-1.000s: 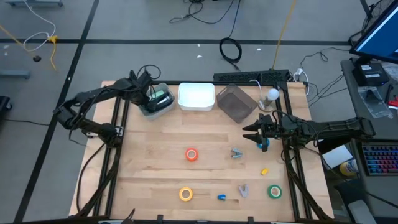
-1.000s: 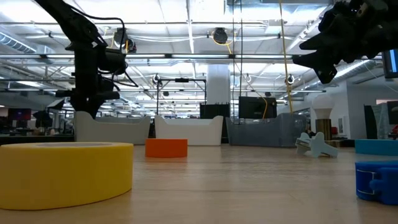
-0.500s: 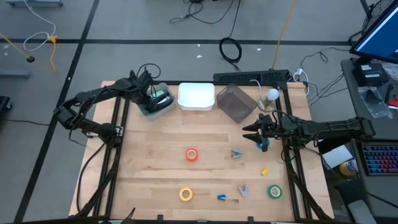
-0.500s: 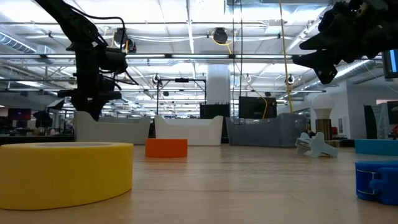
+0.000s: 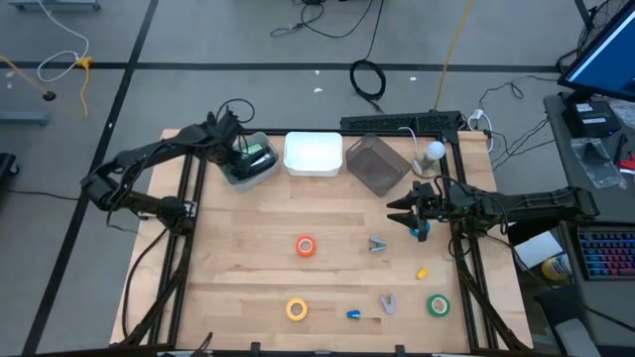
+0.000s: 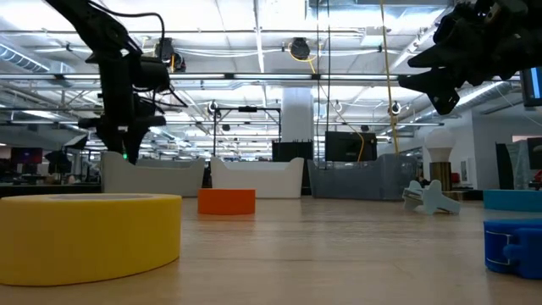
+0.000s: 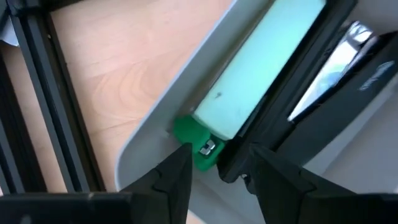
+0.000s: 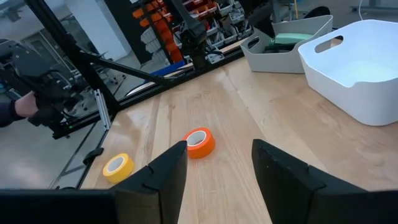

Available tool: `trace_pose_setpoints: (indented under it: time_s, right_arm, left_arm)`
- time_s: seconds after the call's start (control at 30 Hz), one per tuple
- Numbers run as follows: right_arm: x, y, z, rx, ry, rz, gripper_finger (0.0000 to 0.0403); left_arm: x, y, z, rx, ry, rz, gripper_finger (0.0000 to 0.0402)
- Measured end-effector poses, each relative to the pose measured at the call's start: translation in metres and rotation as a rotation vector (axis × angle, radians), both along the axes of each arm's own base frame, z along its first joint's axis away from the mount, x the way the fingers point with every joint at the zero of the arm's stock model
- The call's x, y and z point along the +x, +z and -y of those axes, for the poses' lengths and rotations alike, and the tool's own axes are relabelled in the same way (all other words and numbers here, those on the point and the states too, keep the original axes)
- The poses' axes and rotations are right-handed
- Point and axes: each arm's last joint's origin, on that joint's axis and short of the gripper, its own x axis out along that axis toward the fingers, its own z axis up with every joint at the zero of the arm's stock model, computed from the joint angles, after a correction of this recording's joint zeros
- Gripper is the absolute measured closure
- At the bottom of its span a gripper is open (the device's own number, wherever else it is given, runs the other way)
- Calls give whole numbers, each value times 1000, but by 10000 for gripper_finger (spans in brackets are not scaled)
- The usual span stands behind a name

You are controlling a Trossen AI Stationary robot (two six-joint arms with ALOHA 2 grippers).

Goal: Pick and place Stapler, Stapler remover, tape
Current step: Put the yellow stapler into the gray bin

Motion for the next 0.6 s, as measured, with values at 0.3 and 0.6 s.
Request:
trace_pose_setpoints:
  time_s: [0.3,0.6]
  right_arm:
    - [0,0,0,0,0,0,228]
    - [0,0,0,0,-1,-1,231]
  left_arm:
    - [-4,32,19,20,-17,255,243]
    - [5,68,53,104,-198,522,243]
